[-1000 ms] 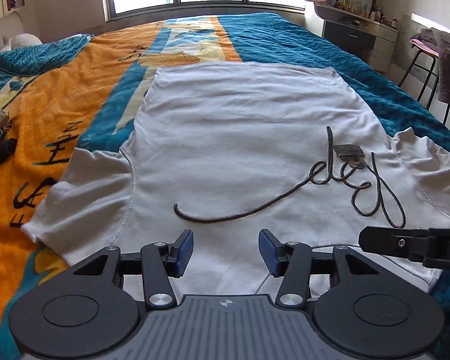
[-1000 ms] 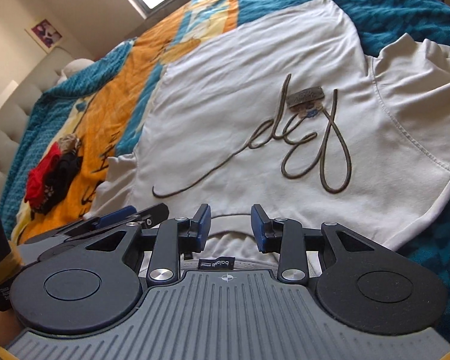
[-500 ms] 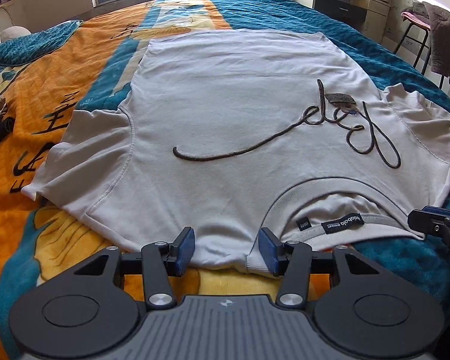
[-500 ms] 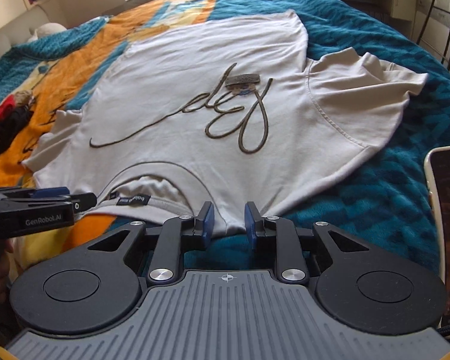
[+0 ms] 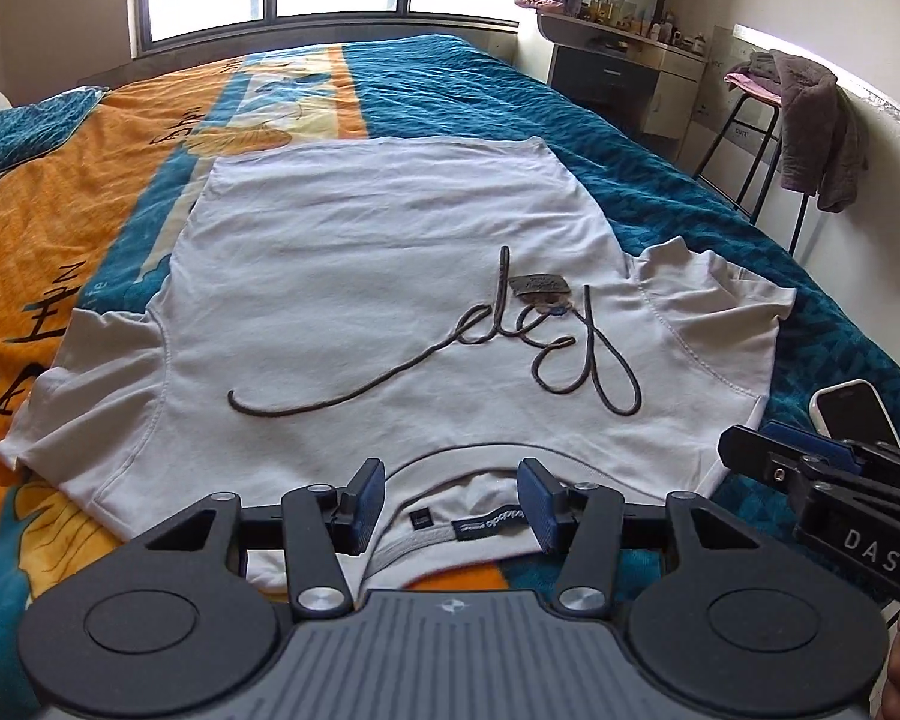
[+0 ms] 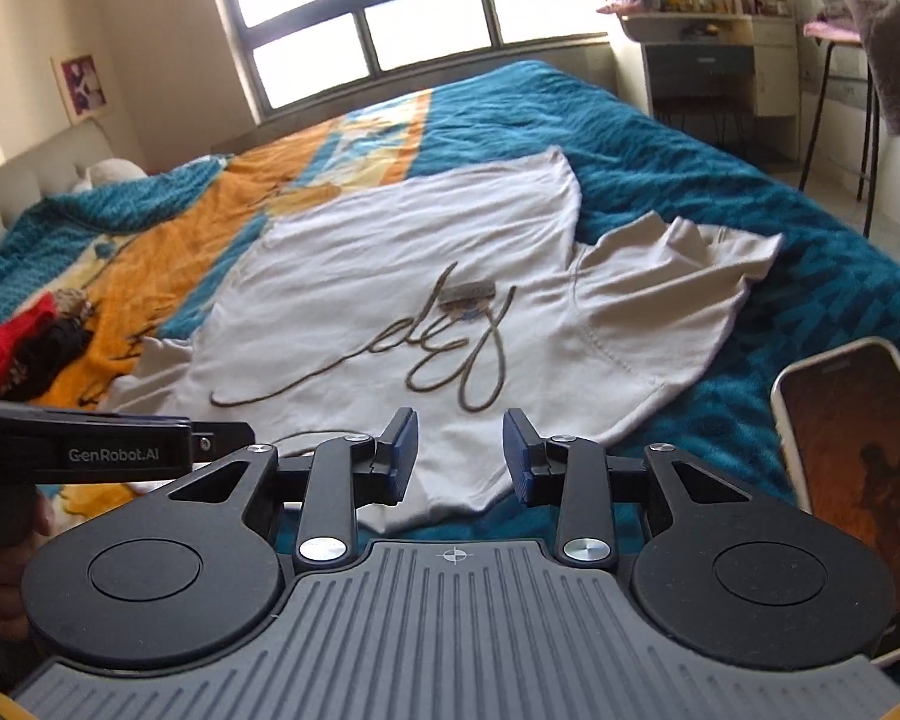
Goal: Fold clothes
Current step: 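Grasp the sleeve cuff with the right tool while the left tool approaches it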
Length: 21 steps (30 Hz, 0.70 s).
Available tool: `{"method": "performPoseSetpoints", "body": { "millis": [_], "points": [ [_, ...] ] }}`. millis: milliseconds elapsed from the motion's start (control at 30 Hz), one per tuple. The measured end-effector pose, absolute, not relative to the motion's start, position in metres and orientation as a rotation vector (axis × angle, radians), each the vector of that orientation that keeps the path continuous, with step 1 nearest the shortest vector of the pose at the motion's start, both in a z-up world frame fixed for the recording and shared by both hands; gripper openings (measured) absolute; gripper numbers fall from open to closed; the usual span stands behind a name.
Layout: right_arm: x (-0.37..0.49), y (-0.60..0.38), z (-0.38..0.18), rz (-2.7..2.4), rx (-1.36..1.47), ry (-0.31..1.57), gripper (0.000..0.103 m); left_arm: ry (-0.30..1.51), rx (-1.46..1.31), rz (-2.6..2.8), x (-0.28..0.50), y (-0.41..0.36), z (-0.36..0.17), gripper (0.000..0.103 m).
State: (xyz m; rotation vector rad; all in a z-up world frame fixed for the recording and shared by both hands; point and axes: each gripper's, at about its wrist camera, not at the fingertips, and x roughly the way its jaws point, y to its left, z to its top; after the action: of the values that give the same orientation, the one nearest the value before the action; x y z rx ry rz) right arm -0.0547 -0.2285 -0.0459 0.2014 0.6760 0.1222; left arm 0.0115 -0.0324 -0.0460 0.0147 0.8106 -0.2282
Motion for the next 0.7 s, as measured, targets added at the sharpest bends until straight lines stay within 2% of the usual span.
{"method": "performPoseSetpoints", "body": {
  "millis": [67, 100, 200, 300, 467, 567, 633, 700],
  "points": [
    [-0.043, -0.226, -0.05, 0.096, 0.146, 0.693, 0.029, 0.808, 0.04, -0.237, 0.019, -0.045, -0.052, 0.049],
    [-0.038, -0.224, -0.052, 0.083, 0.119, 0.701, 0.021, 0.807, 0.054, -0.241, 0.023, -0.051, -0.056, 0.049],
    [-0.021, -0.22, -0.058, 0.043, 0.036, 0.725, 0.02, 0.825, 0.094, -0.253, 0.032, -0.066, -0.07, 0.049],
    [-0.021, -0.219, -0.067, 0.05, 0.019, 0.763, 0.02, 0.916, 0.094, -0.26, 0.034, -0.069, -0.086, 0.049],
    [-0.035, -0.219, -0.071, 0.086, 0.008, 0.769, 0.022, 0.918, 0.077, -0.248, 0.023, -0.063, -0.088, 0.049],
    [-0.042, -0.222, -0.069, 0.104, 0.022, 0.76, 0.029, 0.904, 0.064, -0.253, 0.021, -0.063, -0.079, 0.049],
    [-0.04, -0.238, -0.06, 0.103, 0.097, 0.732, 0.044, 0.881, 0.063, -0.277, 0.022, -0.068, -0.072, 0.049],
    [-0.034, -0.264, -0.05, 0.068, 0.218, 0.689, 0.048, 0.863, 0.059, -0.322, 0.025, -0.076, -0.067, 0.049]
  ]
}}
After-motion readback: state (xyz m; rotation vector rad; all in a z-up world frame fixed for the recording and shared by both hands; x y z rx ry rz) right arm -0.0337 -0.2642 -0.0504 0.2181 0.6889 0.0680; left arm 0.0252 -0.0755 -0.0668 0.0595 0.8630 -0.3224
